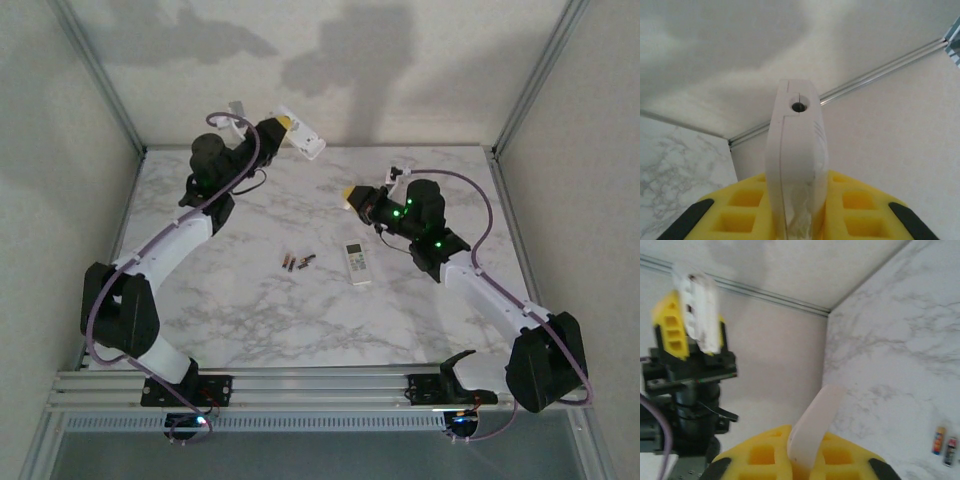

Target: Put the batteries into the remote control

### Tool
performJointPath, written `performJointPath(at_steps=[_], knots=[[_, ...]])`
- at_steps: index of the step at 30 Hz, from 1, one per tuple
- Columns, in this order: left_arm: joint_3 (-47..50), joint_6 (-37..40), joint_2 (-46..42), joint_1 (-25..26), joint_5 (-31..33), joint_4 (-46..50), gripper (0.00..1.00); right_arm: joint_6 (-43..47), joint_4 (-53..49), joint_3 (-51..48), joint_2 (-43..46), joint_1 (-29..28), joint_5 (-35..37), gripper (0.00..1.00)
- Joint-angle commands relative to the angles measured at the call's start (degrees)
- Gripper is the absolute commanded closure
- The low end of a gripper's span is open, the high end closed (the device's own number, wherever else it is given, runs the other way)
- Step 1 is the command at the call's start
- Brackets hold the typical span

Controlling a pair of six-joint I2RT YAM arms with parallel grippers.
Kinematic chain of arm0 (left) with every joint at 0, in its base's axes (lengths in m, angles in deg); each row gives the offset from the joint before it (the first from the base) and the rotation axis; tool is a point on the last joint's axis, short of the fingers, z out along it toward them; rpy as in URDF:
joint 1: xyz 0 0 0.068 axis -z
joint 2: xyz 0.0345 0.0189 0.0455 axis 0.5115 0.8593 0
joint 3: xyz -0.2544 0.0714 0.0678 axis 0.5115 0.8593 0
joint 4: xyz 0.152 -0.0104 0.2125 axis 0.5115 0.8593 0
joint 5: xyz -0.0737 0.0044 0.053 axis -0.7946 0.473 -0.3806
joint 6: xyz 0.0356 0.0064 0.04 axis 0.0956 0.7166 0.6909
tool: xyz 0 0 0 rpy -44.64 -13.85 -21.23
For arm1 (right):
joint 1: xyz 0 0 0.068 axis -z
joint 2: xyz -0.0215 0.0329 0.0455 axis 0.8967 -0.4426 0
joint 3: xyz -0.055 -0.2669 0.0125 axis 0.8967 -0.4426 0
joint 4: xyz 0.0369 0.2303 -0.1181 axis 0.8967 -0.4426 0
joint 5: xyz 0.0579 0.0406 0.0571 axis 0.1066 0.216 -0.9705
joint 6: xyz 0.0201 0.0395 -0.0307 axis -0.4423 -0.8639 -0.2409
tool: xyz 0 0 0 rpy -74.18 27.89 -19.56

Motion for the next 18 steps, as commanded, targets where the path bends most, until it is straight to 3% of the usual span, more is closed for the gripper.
performJointPath(at_steps=[1,7,12,18], knots=[[1.41,-0.89,0.0,0.71,0.13,-5.09,1.0,1.97,-2.4,-0.91,3.15,1.24,0.77,1.0],[4.26,0.39,-1.95,1.12,-0.44,-4.65,1.0,13.15,-21.0,-2.5,5.25,9.61,11.02,1.0],[4.84,4.65,-3.77,3.54,-1.22,-0.41,1.0,24.37,-22.17,-6.39,-2.92,20.61,8.13,1.0],[5.67,7.07,-3.87,6.78,-0.6,1.87,1.0,25.16,-15.04,-8.78,-14.73,24.36,4.95,1.0]])
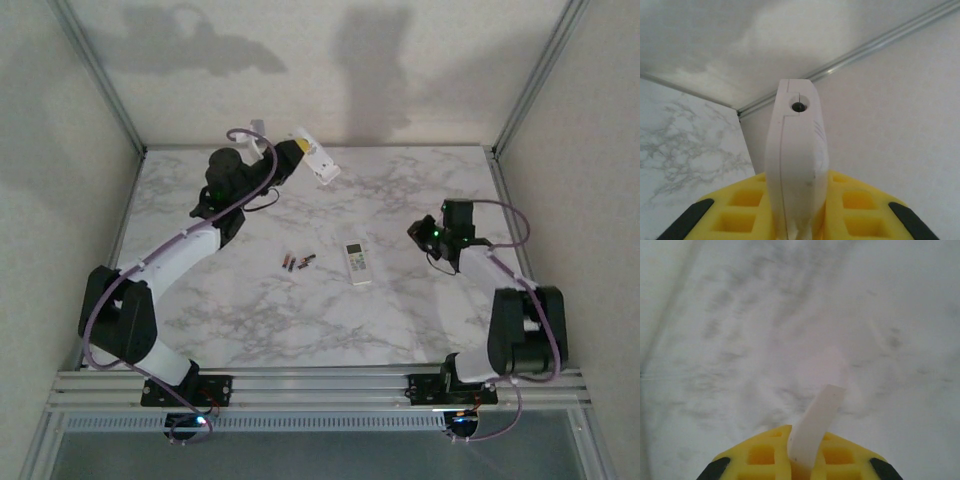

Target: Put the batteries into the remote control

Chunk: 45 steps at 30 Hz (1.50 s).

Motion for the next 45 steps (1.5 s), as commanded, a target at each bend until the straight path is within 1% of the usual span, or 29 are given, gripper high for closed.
performJointPath(at_steps=[1,3,4,6,8,10,11,13,16,18,19,21,22,23,24,25,28,32,34,37,40,41,45], knots=[[0.99,2.32,-1.68,1.47,-0.63,-0.65,1.0,3.18,3.88,-0.91,-4.85,0.47,-3.11,1.0],[1.38,1.94,-1.23,1.98,-0.56,-1.01,1.0,1.63,6.87,-2.31,-7.36,0.5,-3.06,1.0],[1.53,1.83,-1.02,2.13,-0.68,-1.2,1.0,1.16,8.04,-3.16,-7.96,0.45,-2.44,0.98],[1.75,1.51,-0.66,2.29,-0.67,-1.49,1.0,-0.16,9.56,-5.32,-8.41,0.56,-0.77,0.89],[1.75,1.34,-0.55,2.38,-0.57,-1.49,1.0,-0.82,8.45,-6.66,-8.09,0.54,1.54,0.83],[1.58,1.24,-0.42,2.33,-0.41,-1.39,1.0,-1.78,5.94,-8.07,-6.64,0.76,4.68,0.71],[1.42,1.34,-0.42,2.37,-0.35,-1.18,1.0,-2.46,4.31,-8.82,-5.43,1.01,6.35,0.63],[1.02,1.47,-0.21,2.37,-0.09,-0.56,1.0,-4.2,0.38,-10.04,-2.11,1.69,10.09,0.49],[0.69,1.35,0.12,2.37,0.14,-0.25,1.0,-5.9,-5.01,-11.19,4.8,3.31,12.6,0.41],[0.6,1.25,0.31,2.35,-0.11,-0.2,1.0,-4.94,-8.85,-10.18,11.23,3.62,13.92,0.37],[0.52,1.15,0.4,2.46,-0.08,-0.07,1.0,-3.19,-9.31,-9.52,15.16,3.54,13.7,0.35],[0.51,1.07,0.4,2.68,0.05,0.02,1.0,2.43,-6.26,-8.55,22.26,2.71,10.92,0.33],[0.44,0.99,0.4,2.8,0.14,0.11,1.0,6.8,-4.01,-7.49,25.59,1.4,9.25,0.28],[0.27,0.99,0.39,3.05,0.15,0.32,1.0,11.78,-2.58,-6.13,28.39,-0.58,7.86,0.14],[0.09,0.93,0.39,3.23,0.2,0.29,1.0,16.6,-1.71,-4.74,30.57,-2.89,7.23,0.06],[-0.09,0.9,0.34,3.46,0.22,0.37,1.0,22.68,-1.3,-2.76,32.2,-5.71,6.76,0.03],[-1.22,1.63,0.46,4.38,0.3,1.35,1.0,36.76,-2.86,3.61,32.17,-12.69,5.56,0.03],[-2.55,2.05,0.45,5.73,0.55,2.39,1.0,51.19,-10.44,15.5,24.82,-20.3,2.56,0.05],[-2.9,1.78,0.39,6.14,0.65,2.39,1.0,56.67,-12.15,19.47,21.36,-23.68,2.73,0.05],[-3.17,1.91,-0.06,6.67,0.97,2.44,1.0,59.65,-10.85,23.0,16.72,-25.81,4.0,0.04],[-3.4,2.03,-0.37,7.28,0.97,2.7,1.0,60.07,-12.25,27.56,11.41,-26.74,5.69,0.06],[-3.51,2.0,-0.47,7.45,1.04,2.82,1.0,60.13,-12.62,28.9,10.11,-26.98,5.84,0.08],[-3.39,2.19,-0.81,7.69,1.11,3.12,1.0,59.46,-12.14,31.93,6.02,-27.28,3.65,0.25]])
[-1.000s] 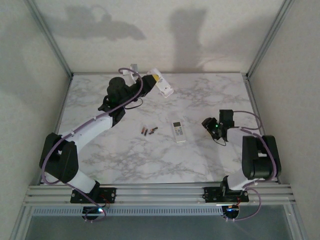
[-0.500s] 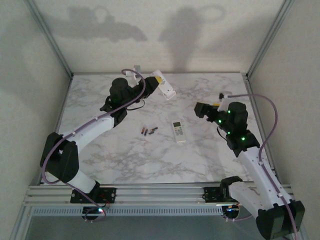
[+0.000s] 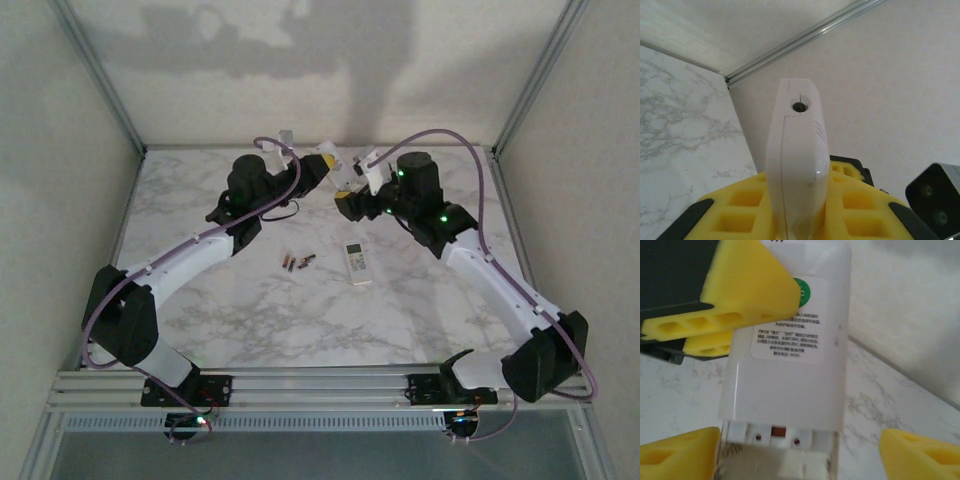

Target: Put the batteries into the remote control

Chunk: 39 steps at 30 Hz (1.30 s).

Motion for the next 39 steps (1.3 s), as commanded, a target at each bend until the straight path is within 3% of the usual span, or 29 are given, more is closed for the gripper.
performJointPath(at_steps=[1,6,9,11,13,15,18,22,28,33,39], knots=[[-1.89,0.86,-1.23,0.57,-0.19,-1.12,1.0,1.93,-0.36,3.42,-1.52,-0.53,-1.8,0.3],[-1.89,0.86,-1.23,0.65,-1.01,-1.21,1.0,1.92,0.56,3.41,-2.21,-0.72,-6.46,0.56],[-2.03,2.09,-1.61,0.52,-0.87,-0.72,0.98,2.19,-0.57,2.8,-1.75,-0.68,-8.27,0.63],[-2.5,4.66,-2.47,0.23,0.02,1.66,0.67,2.27,-0.76,1.43,-0.83,-0.72,-8.33,0.64],[-3.15,9.39,-4.69,-0.98,2.21,6.24,0.22,3.08,-1.59,-0.79,0.44,-0.64,-7.3,0.66],[-3.8,15.99,-8.53,-2.62,5.44,12.86,0.01,4.14,-3.66,-2.67,1.33,-0.67,-6.27,0.68],[-5.26,30.36,-15.26,-4.49,12.52,25.24,0.01,5.53,-9.69,-5.46,2.32,-1.24,-8.78,0.7],[-5.91,51.62,-21.89,-4.71,14.12,39.23,0.0,10.46,-13.61,-12.19,4.34,-6.15,-9.42,0.69],[6.53,77.91,-34.76,-4.22,4.25,44.45,0.0,15.29,-17.8,-15.58,-1.19,-13.24,-7.57,0.68],[17.51,93.57,-45.41,-3.74,3.2,44.53,0.0,21.29,-18.34,-15.37,-8.32,-17.25,-3.81,0.68],[20.19,96.22,-46.0,-3.65,3.38,47.48,0.01,24.81,-19.01,-13.1,-16.28,-19.35,-1.8,0.66]])
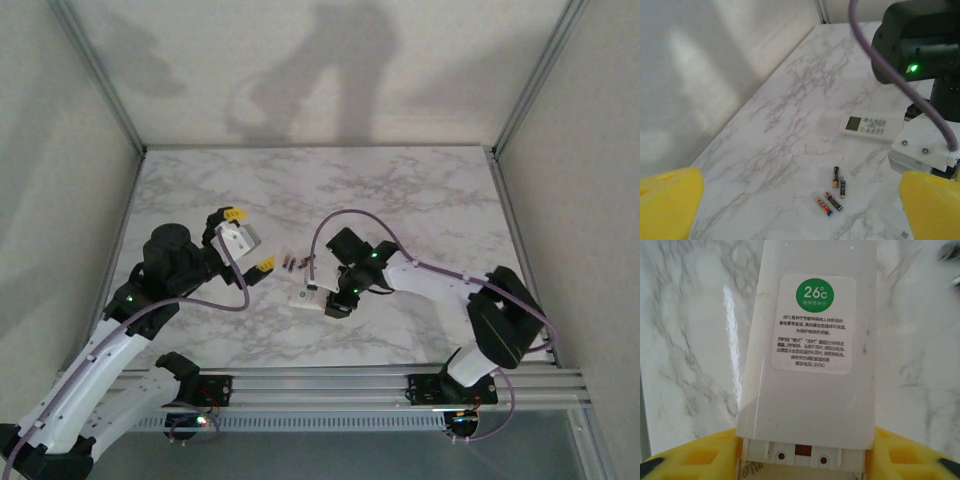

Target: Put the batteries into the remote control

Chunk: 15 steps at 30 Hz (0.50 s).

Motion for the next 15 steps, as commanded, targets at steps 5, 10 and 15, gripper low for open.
performJointPath(at_steps=[5,10,15], knots=[[2.04,5.23,1.71,0.46,-0.1,1.03,0.01,6.11,0.68,1.79,-7.06,-1.05,5.67,0.61],[3.81,4.48,1.77,0.52,-0.31,-1.44,0.0,7.58,2.3,1.42,-10.07,-1.15,9.7,0.44],[5.81,3.73,1.43,0.5,1.16,-4.42,0.0,7.54,4.35,0.74,-9.41,-1.15,12.04,0.37]])
